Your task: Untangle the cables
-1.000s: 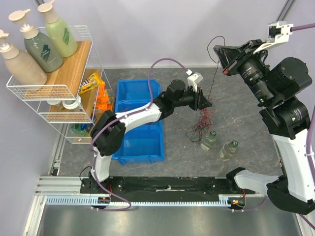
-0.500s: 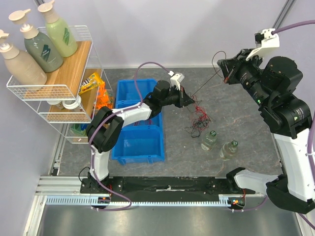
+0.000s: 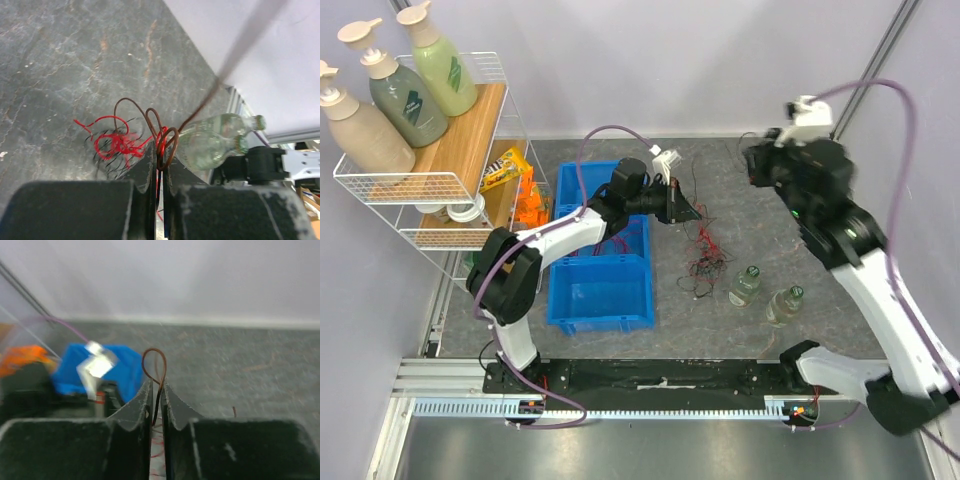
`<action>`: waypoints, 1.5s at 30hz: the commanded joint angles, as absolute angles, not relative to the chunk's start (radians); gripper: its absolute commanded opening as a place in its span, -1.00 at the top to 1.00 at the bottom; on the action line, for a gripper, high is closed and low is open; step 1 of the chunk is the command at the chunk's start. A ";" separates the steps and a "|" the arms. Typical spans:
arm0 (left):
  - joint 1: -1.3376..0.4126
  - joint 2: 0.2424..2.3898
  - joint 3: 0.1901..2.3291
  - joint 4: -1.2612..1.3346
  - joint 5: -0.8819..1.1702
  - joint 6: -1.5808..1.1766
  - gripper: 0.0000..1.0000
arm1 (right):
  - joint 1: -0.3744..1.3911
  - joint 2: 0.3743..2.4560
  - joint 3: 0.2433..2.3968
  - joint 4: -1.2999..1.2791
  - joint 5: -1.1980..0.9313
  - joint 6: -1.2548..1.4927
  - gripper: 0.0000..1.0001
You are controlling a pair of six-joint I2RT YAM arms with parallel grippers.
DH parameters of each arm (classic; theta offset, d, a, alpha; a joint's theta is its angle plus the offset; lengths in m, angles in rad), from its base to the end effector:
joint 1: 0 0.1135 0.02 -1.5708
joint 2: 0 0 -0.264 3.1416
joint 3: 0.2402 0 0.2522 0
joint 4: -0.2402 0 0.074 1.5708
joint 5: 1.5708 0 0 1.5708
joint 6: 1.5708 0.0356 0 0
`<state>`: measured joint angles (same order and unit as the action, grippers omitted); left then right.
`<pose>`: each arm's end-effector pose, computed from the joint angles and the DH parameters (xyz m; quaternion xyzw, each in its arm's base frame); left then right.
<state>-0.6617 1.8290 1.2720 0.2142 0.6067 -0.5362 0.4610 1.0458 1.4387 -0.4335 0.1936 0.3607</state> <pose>0.3223 -0.2767 0.2555 0.2207 0.7677 -0.5116 0.3165 0.1820 0.0828 0.4867 0.0309 0.7204 0.2114 0.6598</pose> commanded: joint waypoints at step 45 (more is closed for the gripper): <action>-0.738 1.519 1.204 -0.035 0.233 -0.442 -0.19 | 0.449 1.020 0.811 -0.150 -0.137 0.537 1.00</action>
